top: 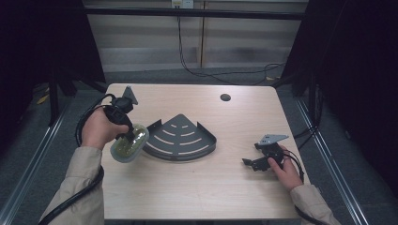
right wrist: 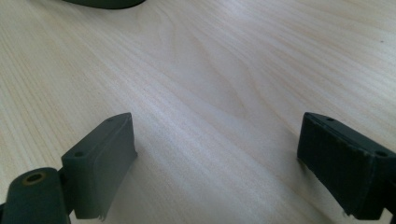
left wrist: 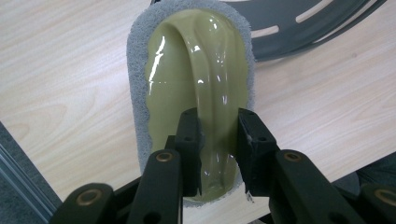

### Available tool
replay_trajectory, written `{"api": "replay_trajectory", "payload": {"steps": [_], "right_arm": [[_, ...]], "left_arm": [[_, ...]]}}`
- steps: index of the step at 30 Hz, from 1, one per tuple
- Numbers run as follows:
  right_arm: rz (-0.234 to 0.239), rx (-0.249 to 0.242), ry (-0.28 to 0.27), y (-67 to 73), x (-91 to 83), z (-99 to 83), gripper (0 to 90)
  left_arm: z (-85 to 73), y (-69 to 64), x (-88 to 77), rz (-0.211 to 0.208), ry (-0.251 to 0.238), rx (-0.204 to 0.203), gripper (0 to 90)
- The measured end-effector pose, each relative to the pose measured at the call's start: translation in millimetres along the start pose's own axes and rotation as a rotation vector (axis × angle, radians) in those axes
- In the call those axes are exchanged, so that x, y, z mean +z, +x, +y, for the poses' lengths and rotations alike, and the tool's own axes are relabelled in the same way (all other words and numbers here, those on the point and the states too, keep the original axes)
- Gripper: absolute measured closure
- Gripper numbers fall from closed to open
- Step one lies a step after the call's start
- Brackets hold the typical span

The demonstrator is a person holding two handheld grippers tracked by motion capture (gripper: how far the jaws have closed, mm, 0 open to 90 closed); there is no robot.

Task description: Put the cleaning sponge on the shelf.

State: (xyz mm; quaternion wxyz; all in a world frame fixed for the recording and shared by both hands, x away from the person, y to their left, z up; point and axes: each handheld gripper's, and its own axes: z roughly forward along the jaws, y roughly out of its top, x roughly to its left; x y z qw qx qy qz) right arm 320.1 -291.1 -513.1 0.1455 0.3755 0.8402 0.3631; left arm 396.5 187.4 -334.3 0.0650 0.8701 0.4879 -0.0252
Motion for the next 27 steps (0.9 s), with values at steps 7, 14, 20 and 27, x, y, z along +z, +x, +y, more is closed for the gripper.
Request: {"api": "replay_trajectory", "payload": {"steps": [7, 14, 20, 27], "right_arm": [[-0.001, 0.0, 0.0, 0.0, -0.1, 0.0, 10.9], [-0.001, 0.001, 0.0, 0.0, -0.1, 0.0, 10.9], [0.0, 0.001, 0.0, -0.1, -0.1, 0.0, 10.9], [0.0, 0.001, 0.0, -0.1, -0.1, 0.0, 10.9]], "left_arm": [[13.2, -3.1, 6.8, -0.007, 0.007, 0.017, 72.0], [23.8, -6.6, 11.9, -0.014, 0.009, 0.037, 72.0], [31.4, -10.1, 11.7, -0.02, 0.006, 0.054, 72.0], [39.7, -14.6, 12.5, -0.026, -0.004, 0.07, 72.0]]}}
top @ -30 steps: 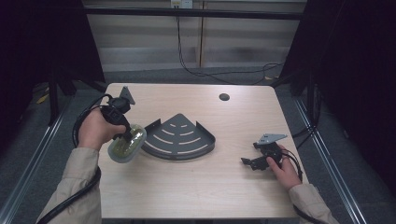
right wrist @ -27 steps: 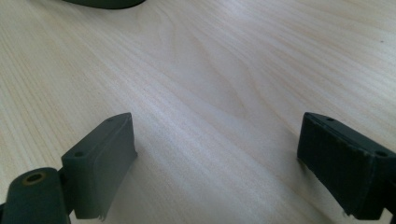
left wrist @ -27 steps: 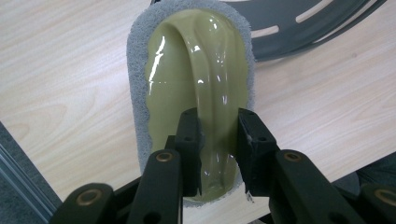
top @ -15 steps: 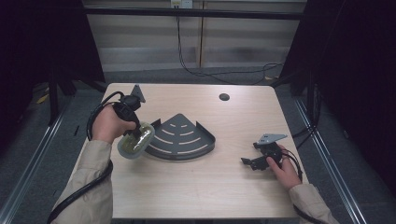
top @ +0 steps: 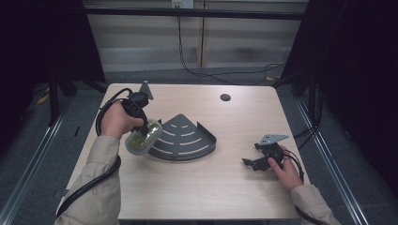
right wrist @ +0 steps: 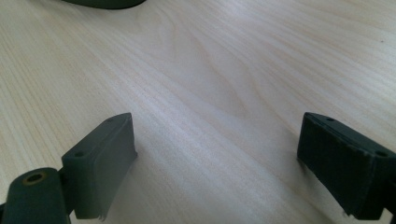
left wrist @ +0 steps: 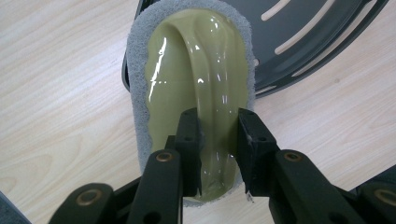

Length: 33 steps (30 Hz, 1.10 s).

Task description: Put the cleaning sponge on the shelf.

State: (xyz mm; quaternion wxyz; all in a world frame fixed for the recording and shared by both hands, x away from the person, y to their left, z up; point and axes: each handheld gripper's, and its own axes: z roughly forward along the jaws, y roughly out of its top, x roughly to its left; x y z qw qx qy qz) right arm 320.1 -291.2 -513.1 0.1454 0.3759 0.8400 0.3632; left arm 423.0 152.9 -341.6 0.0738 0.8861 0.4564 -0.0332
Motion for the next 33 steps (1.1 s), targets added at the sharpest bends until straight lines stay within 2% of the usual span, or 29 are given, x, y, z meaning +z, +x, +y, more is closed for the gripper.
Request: {"api": "replay_trajectory", "payload": {"steps": [4, 14, 19, 33], "right_arm": [[0.0, 0.0, 0.002, -0.1, -0.1, 0.0, 10.9], [0.0, -0.001, 0.002, -0.1, -0.1, 0.0, 10.9], [0.001, 0.0, 0.002, -0.1, -0.2, 0.0, 10.9], [0.0, 0.0, 0.002, -0.1, -0.2, 0.0, 10.9]], "left_arm": [[5.7, -2.3, 0.0, 0.009, -0.004, 0.012, 72.0], [19.0, -6.6, 1.0, 0.001, -0.013, 0.044, 72.0], [24.8, -8.8, 4.0, -0.009, -0.012, 0.051, 72.0], [37.6, -14.0, 8.7, -0.003, -0.026, 0.069, 72.0]]}}
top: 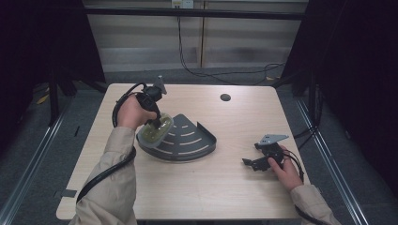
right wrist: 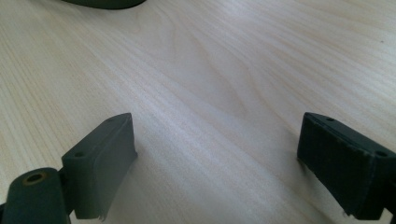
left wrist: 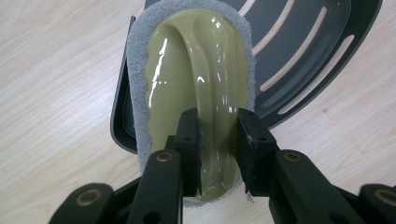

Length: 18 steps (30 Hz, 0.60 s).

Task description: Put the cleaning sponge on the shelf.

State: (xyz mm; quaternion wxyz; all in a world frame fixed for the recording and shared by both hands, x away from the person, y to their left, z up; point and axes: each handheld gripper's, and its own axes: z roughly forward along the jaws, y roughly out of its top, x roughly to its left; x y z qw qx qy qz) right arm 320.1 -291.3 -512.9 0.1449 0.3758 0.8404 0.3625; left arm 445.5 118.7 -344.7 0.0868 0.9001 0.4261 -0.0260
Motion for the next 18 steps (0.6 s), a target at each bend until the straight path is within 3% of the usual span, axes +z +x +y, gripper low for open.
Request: {"api": "replay_trajectory", "payload": {"steps": [11, 18], "right_arm": [[0.0, 0.0, 0.0, 0.0, 0.0, 0.0, 10.9], [0.0, 0.0, 0.0, 0.0, 0.0, 0.0, 10.9]], "left_arm": [[8.4, -1.2, 8.4, 0.012, 0.006, 0.017, 71.9], [14.0, -2.5, 12.3, 0.042, -0.006, 0.033, 71.9]]}}
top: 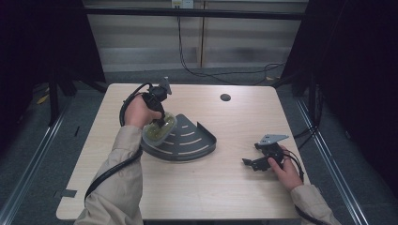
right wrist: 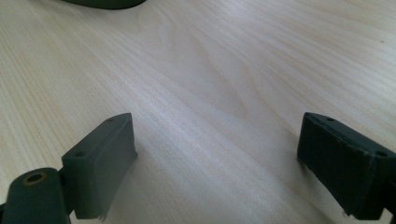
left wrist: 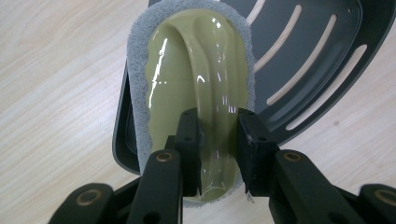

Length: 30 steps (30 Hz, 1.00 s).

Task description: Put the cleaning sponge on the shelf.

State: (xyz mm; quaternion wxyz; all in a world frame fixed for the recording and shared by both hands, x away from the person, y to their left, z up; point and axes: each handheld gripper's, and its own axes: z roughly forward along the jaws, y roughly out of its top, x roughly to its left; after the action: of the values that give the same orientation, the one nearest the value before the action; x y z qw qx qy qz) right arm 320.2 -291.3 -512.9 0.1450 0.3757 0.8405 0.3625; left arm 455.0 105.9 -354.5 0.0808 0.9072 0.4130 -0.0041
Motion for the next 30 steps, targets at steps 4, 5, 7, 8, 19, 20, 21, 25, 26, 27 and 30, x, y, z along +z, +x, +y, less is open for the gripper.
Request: {"api": "replay_trajectory", "payload": {"steps": [4, 5, 7, 8, 19, 20, 21, 25, 26, 27, 30], "right_arm": [[0.0, 0.0, 0.0, 0.0, 0.0, 0.0, 10.9], [0.0, 0.0, 0.0, 0.0, 0.0, 0.0, 10.9], [0.0, 0.0, 0.0, 0.0, 0.0, 0.0, 10.9], [0.0, -0.001, 0.0, 0.0, 0.0, 0.0, 10.9], [0.0, 0.003, -0.001, 0.0, 0.0, -0.1, 10.9], [0.0, 0.003, -0.001, 0.0, 0.0, -0.1, 10.9], [0.0, 0.003, -0.001, 0.0, 0.0, -0.1, 10.9], [0.001, 0.004, 0.0, 0.0, -0.1, -0.1, 10.9], [0.0, 0.003, 0.0, 0.0, -0.1, -0.1, 10.9], [0.0, 0.003, -0.001, 0.0, 0.0, -0.1, 10.9], [0.0, 0.003, -0.001, -0.1, 0.0, -0.1, 10.9]], "left_arm": [[2.6, 0.0, 2.6, -0.001, -0.008, 0.008, 71.9], [2.9, -0.2, 2.9, 0.001, -0.007, 0.004, 71.9], [3.9, 0.8, 4.2, 0.003, -0.009, 0.006, 71.9], [4.4, 1.6, 4.7, 0.0, -0.002, 0.008, 71.8], [7.5, 6.7, 19.2, 0.0, 0.0, 0.019, 71.8], [7.5, 7.5, 20.3, -0.005, 0.002, 0.02, 71.8], [7.4, 7.6, 21.1, -0.004, 0.003, 0.015, 71.8], [7.3, 10.0, 24.4, 0.002, 0.001, 0.023, 71.8], [7.2, 10.7, 25.1, -0.004, 0.001, 0.024, 71.8], [6.9, 11.4, 25.6, 0.0, 0.004, 0.023, 71.8], [6.0, 13.8, 27.8, -0.004, 0.007, 0.021, 71.8]]}}
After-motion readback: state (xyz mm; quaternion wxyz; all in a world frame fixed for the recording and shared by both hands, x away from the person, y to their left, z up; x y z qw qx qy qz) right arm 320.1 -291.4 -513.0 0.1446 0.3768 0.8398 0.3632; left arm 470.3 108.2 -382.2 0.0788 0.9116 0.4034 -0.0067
